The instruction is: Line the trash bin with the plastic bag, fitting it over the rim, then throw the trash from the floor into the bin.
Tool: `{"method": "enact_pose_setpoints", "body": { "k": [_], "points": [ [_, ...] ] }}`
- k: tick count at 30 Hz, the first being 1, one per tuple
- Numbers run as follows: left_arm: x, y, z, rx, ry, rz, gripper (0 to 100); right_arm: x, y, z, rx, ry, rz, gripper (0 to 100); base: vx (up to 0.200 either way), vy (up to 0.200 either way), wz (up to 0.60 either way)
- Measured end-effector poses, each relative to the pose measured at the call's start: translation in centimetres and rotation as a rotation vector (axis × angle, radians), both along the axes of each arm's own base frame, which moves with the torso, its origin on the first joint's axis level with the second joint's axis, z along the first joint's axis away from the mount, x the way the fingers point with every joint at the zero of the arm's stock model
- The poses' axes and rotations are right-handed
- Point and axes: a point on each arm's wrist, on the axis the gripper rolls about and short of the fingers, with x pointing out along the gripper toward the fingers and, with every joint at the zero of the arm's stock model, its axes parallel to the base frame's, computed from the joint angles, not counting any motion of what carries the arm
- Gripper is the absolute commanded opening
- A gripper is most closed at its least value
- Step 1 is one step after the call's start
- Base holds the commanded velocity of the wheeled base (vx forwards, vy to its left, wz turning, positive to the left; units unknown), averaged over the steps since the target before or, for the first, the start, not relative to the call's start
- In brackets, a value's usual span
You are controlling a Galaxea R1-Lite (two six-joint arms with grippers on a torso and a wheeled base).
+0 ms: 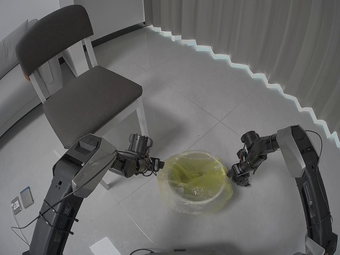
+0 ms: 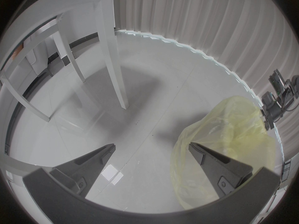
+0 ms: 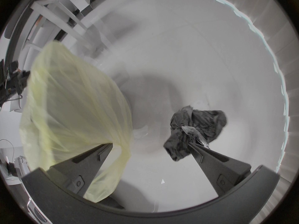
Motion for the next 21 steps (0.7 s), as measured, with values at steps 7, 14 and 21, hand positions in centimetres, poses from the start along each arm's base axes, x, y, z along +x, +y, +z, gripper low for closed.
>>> {"method": "enact_pose_setpoints", "body": {
  "k": [7, 14, 21],
  "points": [
    [-1.6, 1.0, 1.6, -0.023, -0.042, 0.004, 100, 0.6, -0.6, 5.9, 0.008, -0.122, -0.013, 100, 0.0, 0.0, 0.0],
    [-3.2, 1.9, 2.9, -0.046, -0.098, 0.011, 100, -0.5, -0.7, 11.2, 0.015, -0.201, -0.014, 100, 0.0, 0.0, 0.0],
    [-5.2, 1.9, 4.3, -0.065, -0.152, -0.009, 100, -2.8, 1.7, 13.2, 0.024, -0.246, 0.04, 100, 0.0, 0.0, 0.0]
  ]
}}
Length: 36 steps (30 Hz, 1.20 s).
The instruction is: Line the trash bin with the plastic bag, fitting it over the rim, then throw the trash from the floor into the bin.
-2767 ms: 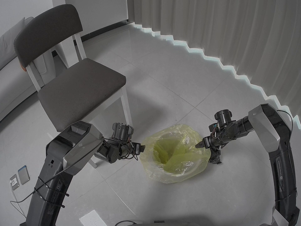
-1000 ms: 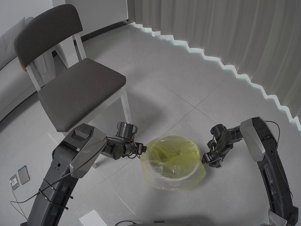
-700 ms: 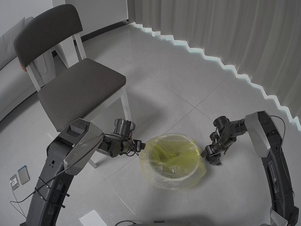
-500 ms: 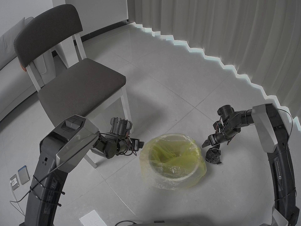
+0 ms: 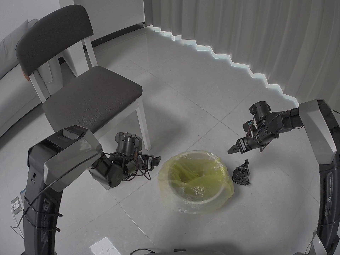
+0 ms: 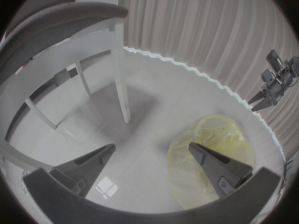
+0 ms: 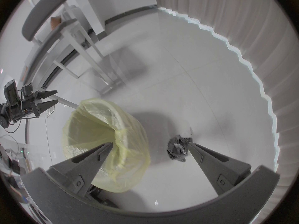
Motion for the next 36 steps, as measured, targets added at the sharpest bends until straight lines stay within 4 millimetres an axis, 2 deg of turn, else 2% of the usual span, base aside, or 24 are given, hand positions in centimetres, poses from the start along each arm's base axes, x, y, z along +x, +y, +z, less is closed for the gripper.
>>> {"method": "enact_pose_setpoints", "body": {
  "k": [8, 14, 19, 24, 31, 36],
  "points": [
    [-2.9, -0.2, 0.7, -0.021, -0.076, -0.029, 100, -2.0, 5.5, -0.3, 0.023, -0.186, 0.11, 100, 0.0, 0.0, 0.0],
    [-5.3, 0.1, 1.6, -0.033, -0.106, -0.048, 100, -3.8, 9.6, -1.9, 0.003, -0.197, 0.185, 100, 0.0, 0.0, 0.0],
    [-6.7, 0.6, 2.3, -0.042, -0.139, -0.058, 100, -4.5, 11.2, -3.3, -0.012, -0.172, 0.227, 100, 0.0, 0.0, 0.0],
    [-7.8, 0.9, 2.5, -0.044, -0.173, -0.071, 100, -4.5, 12.0, -4.7, -0.018, -0.164, 0.244, 100, 0.0, 0.0, 0.0],
    [-9.3, 1.3, 2.1, -0.033, -0.183, -0.085, 100, -3.9, 13.1, -7.3, -0.04, -0.154, 0.267, 100, 0.0, 0.0, 0.0],
    [-9.7, 1.7, 1.8, -0.026, -0.17, -0.082, 100, -4.0, 13.5, -8.6, -0.055, -0.131, 0.279, 100, 0.0, 0.0, 0.0]
  ]
}}
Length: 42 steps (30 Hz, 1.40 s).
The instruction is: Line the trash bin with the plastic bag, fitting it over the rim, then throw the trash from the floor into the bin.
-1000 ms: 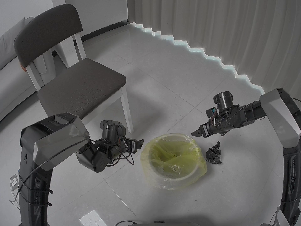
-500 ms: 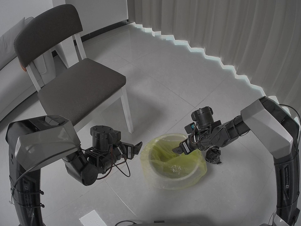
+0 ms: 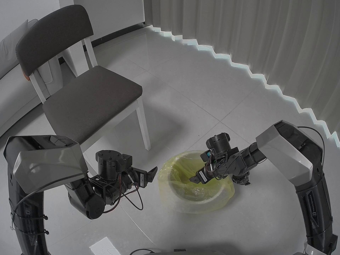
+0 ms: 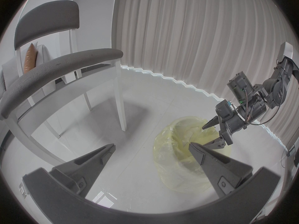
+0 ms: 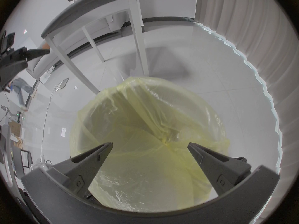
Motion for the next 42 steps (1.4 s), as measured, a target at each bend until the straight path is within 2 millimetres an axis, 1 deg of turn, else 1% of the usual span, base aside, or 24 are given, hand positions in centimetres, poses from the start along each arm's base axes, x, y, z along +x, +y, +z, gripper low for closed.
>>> {"method": "enact_pose_setpoints", "body": {
  "k": [6, 10, 16, 22, 27, 31, 42],
  "points": [
    [-0.2, 0.0, -0.1, 0.002, 0.005, -0.004, 100, -1.2, 0.6, -1.1, -0.033, 0.055, 0.03, 100, 0.0, 0.0, 0.0],
    [-0.2, 0.0, -0.2, -0.001, 0.002, -0.006, 100, -2.3, 1.0, -1.4, -0.052, 0.08, 0.055, 100, 0.0, 0.0, 0.0],
    [-0.5, -0.1, -0.4, -0.009, -0.011, -0.012, 100, -4.7, 1.6, -1.4, -0.085, 0.121, 0.107, 100, 0.0, 0.0, 0.0],
    [-0.9, -0.7, -1.7, -0.015, -0.021, -0.032, 100, -6.9, 2.7, -1.4, -0.107, 0.15, 0.159, 100, 0.0, 0.0, 0.0],
    [-1.2, -0.8, -2.8, -0.004, 0.003, -0.039, 100, -7.9, 2.8, -1.4, -0.117, 0.171, 0.172, 100, 0.0, 0.0, 0.0],
    [-1.3, -0.9, -3.3, 0.002, 0.017, -0.04, 100, -8.4, 2.5, -1.3, -0.117, 0.188, 0.172, 100, 0.0, 0.0, 0.0],
    [-1.5, -0.9, -3.6, -0.003, 0.008, -0.045, 100, -11.4, 1.1, -1.0, -0.147, 0.255, 0.182, 100, 0.0, 0.0, 0.0]
  ]
}}
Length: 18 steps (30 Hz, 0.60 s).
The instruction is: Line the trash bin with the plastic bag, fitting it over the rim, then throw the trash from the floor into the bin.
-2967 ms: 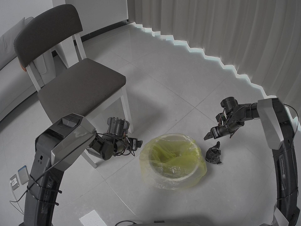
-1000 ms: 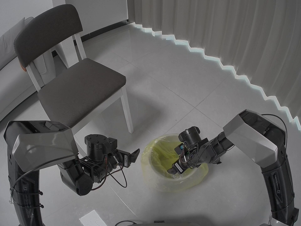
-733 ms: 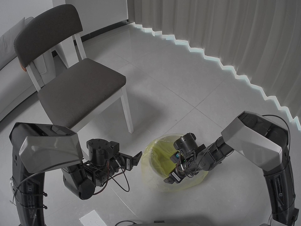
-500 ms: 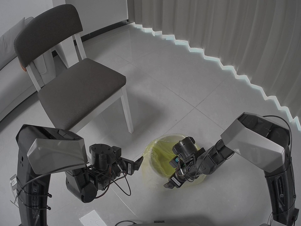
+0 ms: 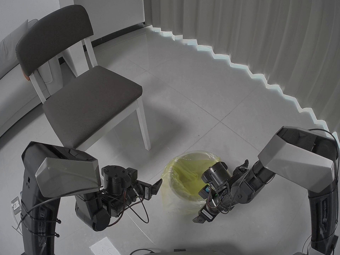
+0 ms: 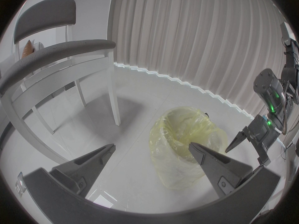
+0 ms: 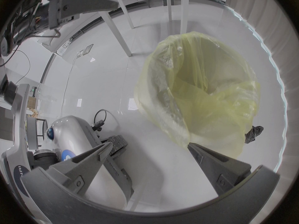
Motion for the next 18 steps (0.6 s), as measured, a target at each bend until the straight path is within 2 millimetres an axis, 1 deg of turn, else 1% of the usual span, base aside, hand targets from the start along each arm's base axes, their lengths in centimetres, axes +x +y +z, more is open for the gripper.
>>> {"method": "enact_pose_setpoints", "body": {
  "k": [6, 10, 13, 18],
  "points": [
    [-0.5, 0.1, 0.0, -0.003, -0.007, -0.003, 100, -0.6, -0.3, 0.7, 0.006, 0.005, -0.014, 100, 0.0, 0.0, 0.0],
    [-0.8, 0.3, 0.0, -0.005, -0.01, -0.002, 100, -0.5, -0.7, 1.9, 0.037, -0.005, -0.04, 100, 0.0, 0.0, 0.0],
    [-0.9, 0.4, 0.0, -0.008, -0.014, -0.001, 100, 0.0, -1.5, 3.2, 0.07, -0.021, -0.076, 100, 0.0, 0.0, 0.0],
    [-1.0, 0.6, 0.0, -0.012, -0.02, 0.002, 100, 0.9, -4.0, 4.7, 0.085, -0.046, -0.145, 100, 0.0, 0.0, 0.0]
  ]
}}
